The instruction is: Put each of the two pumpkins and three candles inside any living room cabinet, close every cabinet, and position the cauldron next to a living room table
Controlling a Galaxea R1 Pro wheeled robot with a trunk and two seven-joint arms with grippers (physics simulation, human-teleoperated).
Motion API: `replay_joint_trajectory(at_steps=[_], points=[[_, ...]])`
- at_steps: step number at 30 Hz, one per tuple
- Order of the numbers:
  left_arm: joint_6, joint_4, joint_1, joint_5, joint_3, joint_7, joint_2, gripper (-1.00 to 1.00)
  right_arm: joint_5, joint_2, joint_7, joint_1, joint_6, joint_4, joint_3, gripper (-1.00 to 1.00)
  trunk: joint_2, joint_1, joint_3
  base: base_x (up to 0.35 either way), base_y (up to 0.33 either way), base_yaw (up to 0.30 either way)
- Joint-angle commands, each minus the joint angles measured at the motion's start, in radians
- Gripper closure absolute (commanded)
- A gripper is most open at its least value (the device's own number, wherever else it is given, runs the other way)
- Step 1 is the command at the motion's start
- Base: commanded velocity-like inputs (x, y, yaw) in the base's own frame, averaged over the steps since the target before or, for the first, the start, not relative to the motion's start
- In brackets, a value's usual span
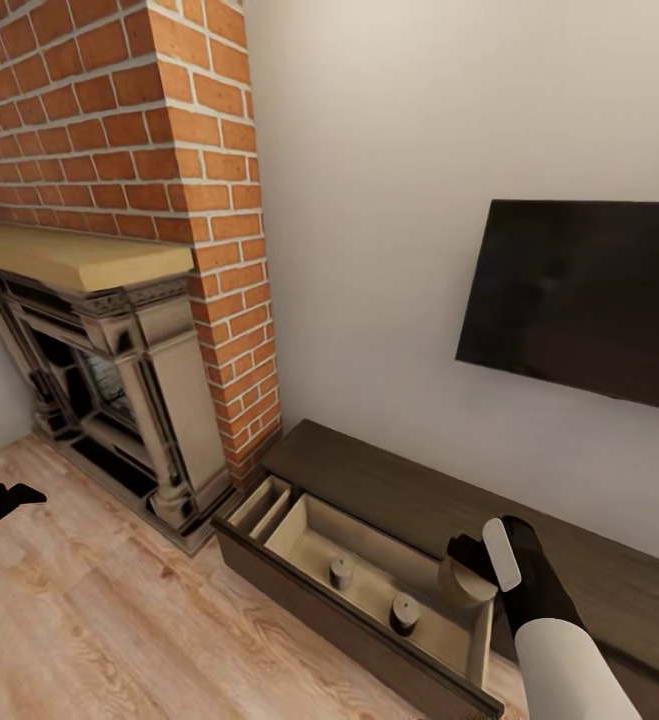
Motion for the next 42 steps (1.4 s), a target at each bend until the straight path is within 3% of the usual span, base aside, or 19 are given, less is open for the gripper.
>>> replay_joint_trajectory(at_steps=[1,9,42], points=[[0.006,0.0,-0.001,0.01,0.001,0.01,0.0,-1.0,-0.014,0.001,-0.012,-0.001,-0.001,-0.001,-0.002,1.0,-0.002,0.001,-0.001,0.058,0.247,-0.261],[0.006,0.0,-0.001,0.009,0.001,0.011,0.0,-1.0,-0.014,0.0,-0.008,-0.001,0.0,-0.001,-0.001,1.0,-0.002,0.001,0.004,0.072,0.151,-0.189],[0.006,0.0,-0.001,0.009,0.001,0.009,0.0,-1.0,-0.014,0.002,-0.008,-0.002,0.0,-0.001,0.0,1.0,-0.002,0.001,0.005,0.08,0.013,-0.02]])
